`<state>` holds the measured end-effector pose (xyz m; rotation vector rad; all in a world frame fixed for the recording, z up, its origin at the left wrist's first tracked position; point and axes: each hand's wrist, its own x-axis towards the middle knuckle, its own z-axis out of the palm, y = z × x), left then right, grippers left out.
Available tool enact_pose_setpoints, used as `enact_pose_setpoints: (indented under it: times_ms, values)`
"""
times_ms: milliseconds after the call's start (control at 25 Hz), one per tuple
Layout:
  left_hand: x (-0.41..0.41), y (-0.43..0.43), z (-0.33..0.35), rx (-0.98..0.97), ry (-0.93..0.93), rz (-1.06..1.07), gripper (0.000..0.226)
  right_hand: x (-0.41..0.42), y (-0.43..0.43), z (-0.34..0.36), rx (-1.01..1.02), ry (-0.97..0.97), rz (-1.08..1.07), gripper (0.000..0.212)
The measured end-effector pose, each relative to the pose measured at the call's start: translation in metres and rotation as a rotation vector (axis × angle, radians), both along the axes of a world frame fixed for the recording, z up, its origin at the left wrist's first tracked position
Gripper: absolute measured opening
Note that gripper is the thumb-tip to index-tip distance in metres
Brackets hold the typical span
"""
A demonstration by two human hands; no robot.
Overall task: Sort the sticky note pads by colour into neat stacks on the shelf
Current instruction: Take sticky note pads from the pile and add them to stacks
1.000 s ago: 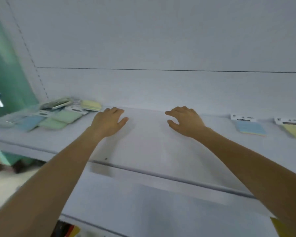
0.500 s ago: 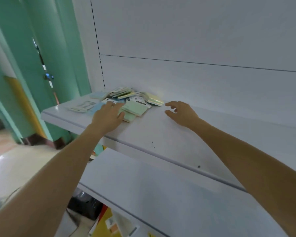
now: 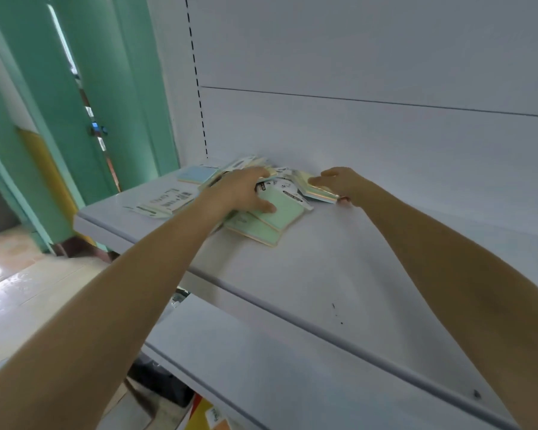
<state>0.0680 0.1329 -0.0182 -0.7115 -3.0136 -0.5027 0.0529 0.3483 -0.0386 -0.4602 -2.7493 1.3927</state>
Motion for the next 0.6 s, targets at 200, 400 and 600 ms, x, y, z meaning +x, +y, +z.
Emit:
enact_pose_setpoints:
  times_ms: [200,400,600]
  values:
    - [-0.017,-0.005,0.010,-0.051,-0.128,-0.109,0.066,0.010,0.019,0.002,-0.085,0.011,-0.043,0.047]
    - [-0.020,-0.007,0.018,0.196,-0.210,-0.201,0.061,0.034,0.016,-0.005,-0.245,0.157,-0.134,0.045]
    - [-0.009,0.004,0.014,0.423,-0.227,-0.179,0.052,0.083,0.023,-0.009,-0.256,0.305,-0.187,0.047]
